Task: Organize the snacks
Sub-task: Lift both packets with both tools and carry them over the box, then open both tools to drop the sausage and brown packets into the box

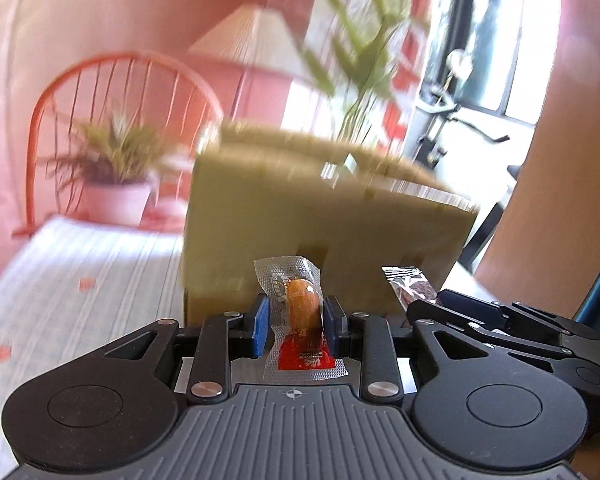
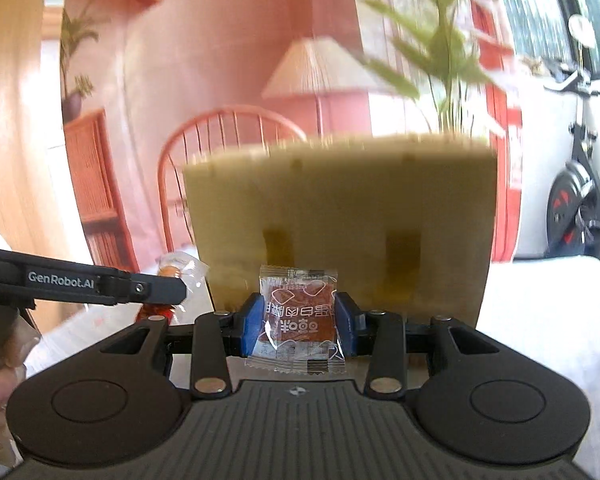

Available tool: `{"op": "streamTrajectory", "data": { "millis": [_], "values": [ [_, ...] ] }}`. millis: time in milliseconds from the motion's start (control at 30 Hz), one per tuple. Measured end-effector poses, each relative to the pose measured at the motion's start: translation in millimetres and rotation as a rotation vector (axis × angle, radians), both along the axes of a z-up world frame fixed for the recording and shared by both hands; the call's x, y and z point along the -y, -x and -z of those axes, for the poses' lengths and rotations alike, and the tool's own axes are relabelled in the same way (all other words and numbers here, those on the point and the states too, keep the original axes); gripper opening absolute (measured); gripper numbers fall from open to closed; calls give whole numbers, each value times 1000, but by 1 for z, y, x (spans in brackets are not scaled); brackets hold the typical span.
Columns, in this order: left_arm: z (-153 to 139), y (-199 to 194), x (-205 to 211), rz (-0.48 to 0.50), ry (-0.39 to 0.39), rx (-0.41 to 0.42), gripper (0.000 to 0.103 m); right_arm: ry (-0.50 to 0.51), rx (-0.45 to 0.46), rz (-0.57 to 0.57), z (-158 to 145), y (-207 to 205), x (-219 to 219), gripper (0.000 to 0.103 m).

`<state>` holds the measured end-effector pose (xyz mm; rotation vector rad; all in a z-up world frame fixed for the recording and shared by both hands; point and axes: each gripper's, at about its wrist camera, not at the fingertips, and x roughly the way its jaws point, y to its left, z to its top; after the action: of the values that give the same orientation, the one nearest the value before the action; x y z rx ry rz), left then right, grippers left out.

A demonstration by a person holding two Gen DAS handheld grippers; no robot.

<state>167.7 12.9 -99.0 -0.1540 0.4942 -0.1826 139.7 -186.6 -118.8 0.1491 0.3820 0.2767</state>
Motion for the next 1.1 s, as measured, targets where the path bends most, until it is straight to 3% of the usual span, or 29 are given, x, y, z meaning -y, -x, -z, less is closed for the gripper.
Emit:
{"op": "streamTrajectory", "data": {
  "millis": [200,467,800,1100],
  "values": [
    [-47,-14,8,32,-2,112,30,11,111,-15,-47,-15,7,41],
    [-85,-70,14,61,25,149,30,30,156,12,-82,-72,28,41],
    [-70,-155,12,49,5,51,30,31,56,71,-63,-147,48,42],
    [-54,-161,10,64,-33,-6,32,41,-13,83,-50,-160,48,46]
  ]
}}
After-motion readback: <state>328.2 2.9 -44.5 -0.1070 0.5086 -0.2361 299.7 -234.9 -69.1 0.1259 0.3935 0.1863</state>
